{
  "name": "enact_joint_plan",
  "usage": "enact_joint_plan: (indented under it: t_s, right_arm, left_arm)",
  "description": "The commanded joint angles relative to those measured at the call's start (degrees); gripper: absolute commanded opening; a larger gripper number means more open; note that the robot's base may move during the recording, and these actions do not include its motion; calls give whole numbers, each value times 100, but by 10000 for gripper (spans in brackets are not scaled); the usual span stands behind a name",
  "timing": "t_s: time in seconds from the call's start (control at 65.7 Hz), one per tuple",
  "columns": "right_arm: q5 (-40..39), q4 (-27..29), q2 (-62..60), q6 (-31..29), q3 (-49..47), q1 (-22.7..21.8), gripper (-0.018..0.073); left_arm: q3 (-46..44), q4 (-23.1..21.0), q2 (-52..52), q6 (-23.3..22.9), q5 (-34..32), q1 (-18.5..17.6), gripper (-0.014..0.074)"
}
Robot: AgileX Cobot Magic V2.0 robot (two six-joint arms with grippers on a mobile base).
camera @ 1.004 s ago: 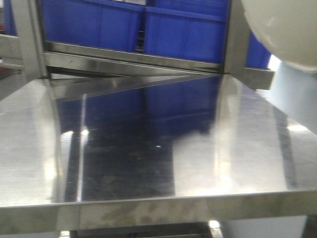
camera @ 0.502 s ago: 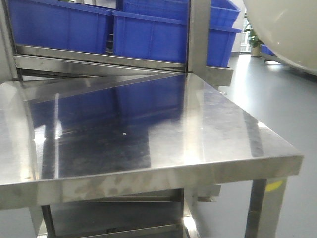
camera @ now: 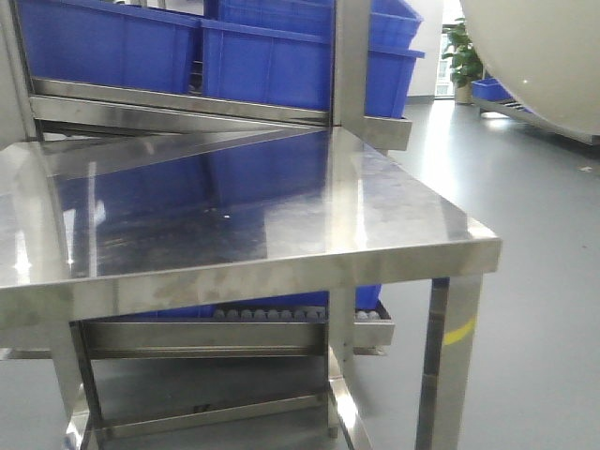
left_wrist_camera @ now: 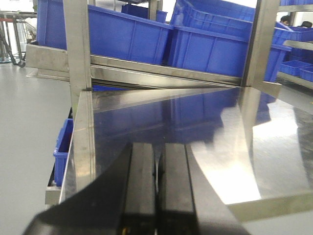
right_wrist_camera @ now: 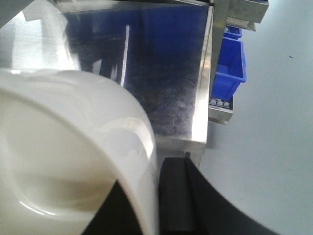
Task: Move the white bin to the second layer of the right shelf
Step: 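Back away from the table and turn, holding the bin in the right gripper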
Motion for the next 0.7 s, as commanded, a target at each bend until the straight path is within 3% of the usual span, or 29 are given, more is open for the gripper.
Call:
enact_joint_plan:
  t_s: [0.0, 0.684]
  right_arm:
    - [-563, -44, -6, -13, -176, -20, 53]
    - [-499, -44, 70, -13, -176, -20, 53]
  left_arm:
    - [211, -6, -18, -42, -490, -32, 85]
    - [211, -6, -18, -42, -490, -32, 85]
